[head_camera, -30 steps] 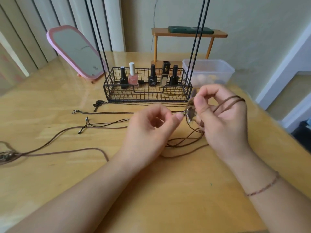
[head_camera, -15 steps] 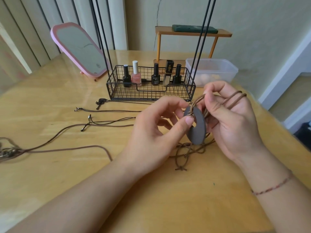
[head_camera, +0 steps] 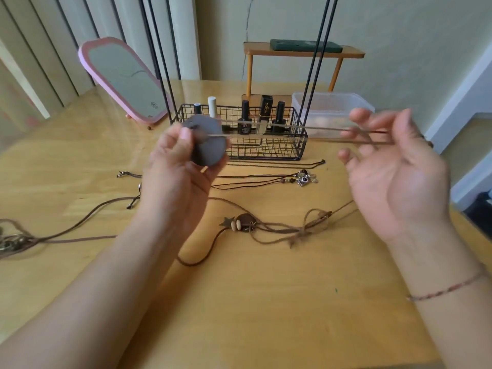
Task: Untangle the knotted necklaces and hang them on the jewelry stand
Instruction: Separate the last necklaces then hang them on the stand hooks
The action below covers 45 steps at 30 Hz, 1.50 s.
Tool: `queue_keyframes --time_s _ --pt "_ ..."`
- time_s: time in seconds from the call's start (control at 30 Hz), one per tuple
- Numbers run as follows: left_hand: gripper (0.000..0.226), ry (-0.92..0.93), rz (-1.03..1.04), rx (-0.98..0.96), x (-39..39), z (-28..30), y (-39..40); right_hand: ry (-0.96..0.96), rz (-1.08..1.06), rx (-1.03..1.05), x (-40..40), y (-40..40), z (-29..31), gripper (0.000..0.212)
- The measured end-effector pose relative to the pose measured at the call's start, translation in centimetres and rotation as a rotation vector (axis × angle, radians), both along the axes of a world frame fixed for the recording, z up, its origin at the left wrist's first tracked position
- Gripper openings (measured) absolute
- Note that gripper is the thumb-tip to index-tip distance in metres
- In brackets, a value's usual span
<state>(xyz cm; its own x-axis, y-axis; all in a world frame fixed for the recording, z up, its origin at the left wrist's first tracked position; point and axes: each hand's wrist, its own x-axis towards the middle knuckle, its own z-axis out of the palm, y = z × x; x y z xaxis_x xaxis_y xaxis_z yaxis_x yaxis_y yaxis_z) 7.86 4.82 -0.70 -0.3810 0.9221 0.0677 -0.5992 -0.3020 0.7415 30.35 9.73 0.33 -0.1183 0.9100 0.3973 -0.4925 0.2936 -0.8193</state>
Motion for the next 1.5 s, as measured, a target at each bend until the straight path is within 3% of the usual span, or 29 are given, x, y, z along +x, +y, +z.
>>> queue_keyframes --time_s 0.23,0.4,0.43,0.5,0.6,0.67,0.77,0.87,0.97,1.0,1.07,1.1,1.17,1.23,1.3,1.43,1.5 --pt "0.021 -0.450 0.388 0.074 -5.2 0.4 1.6 0.021 -0.062 -0.102 0.9 0.1 0.3 0.038" --pt "0.023 -0.519 0.599 0.080 -9.5 -1.5 2.3 -0.428 -0.073 -0.129 1.2 1.0 -0.5 0.062" --pt "0.017 -0.442 0.587 0.056 -9.6 -1.5 2.2 -0.486 -0.027 -0.098 1.1 0.9 -0.7 0.064" --pt "0.022 -0.067 0.484 -0.056 -8.4 -1.1 1.6 -0.491 0.102 -0.014 0.4 0.4 -1.1 0.058" --pt "0.011 0.602 0.076 -0.195 -3.9 0.5 0.2 -0.369 0.190 0.066 -1.3 -0.5 -1.5 0.043" --pt "0.024 0.939 -0.239 -0.198 -1.9 0.7 -0.7 -0.259 0.185 0.090 -1.9 -0.6 -1.6 0.039" --pt "0.029 1.116 -0.692 -0.105 -0.1 0.8 -1.8 -0.104 0.235 0.074 -2.2 -0.8 -1.0 0.035" --pt "0.021 1.212 -1.013 -0.018 0.8 1.0 -2.8 0.210 0.346 -0.105 -2.0 -0.9 0.1 0.040" --pt "0.020 1.557 -1.099 -0.075 0.9 1.3 -3.6 0.391 0.167 -0.306 -0.1 -0.3 1.1 0.050" --pt "0.025 1.679 -1.043 -0.097 0.8 1.3 -3.7 0.381 0.117 -0.327 0.4 -0.2 1.3 0.053" --pt "0.035 1.925 -0.722 0.004 0.7 1.0 -3.5 0.295 0.130 -0.283 0.2 -0.5 1.2 0.057" --pt "0.039 1.944 -0.513 0.093 0.8 0.7 -3.2 0.233 0.186 -0.222 -0.5 -0.8 0.8 0.057" --pt "0.046 1.763 -0.232 0.215 1.6 0.1 -2.7 0.009 0.248 0.003 -2.4 -1.7 -0.3 0.051" --pt "0.057 1.592 -0.199 0.270 2.9 -0.4 -2.2 -0.360 0.143 0.254 -3.9 -2.5 -1.7 0.046" --pt "0.061 1.480 -0.297 0.295 3.9 -1.3 -1.8 -0.602 0.077 0.354 -4.3 -2.7 -2.4 0.046" --pt "0.019 1.340 -0.289 0.260 3.8 -2.1 -1.5 -0.621 0.081 0.243 -3.8 -2.2 -2.3 0.045" --pt "0.022 1.085 -0.404 0.281 4.0 -1.9 -1.5 -0.538 0.152 0.155 -3.7 -2.1 -1.8 0.039"
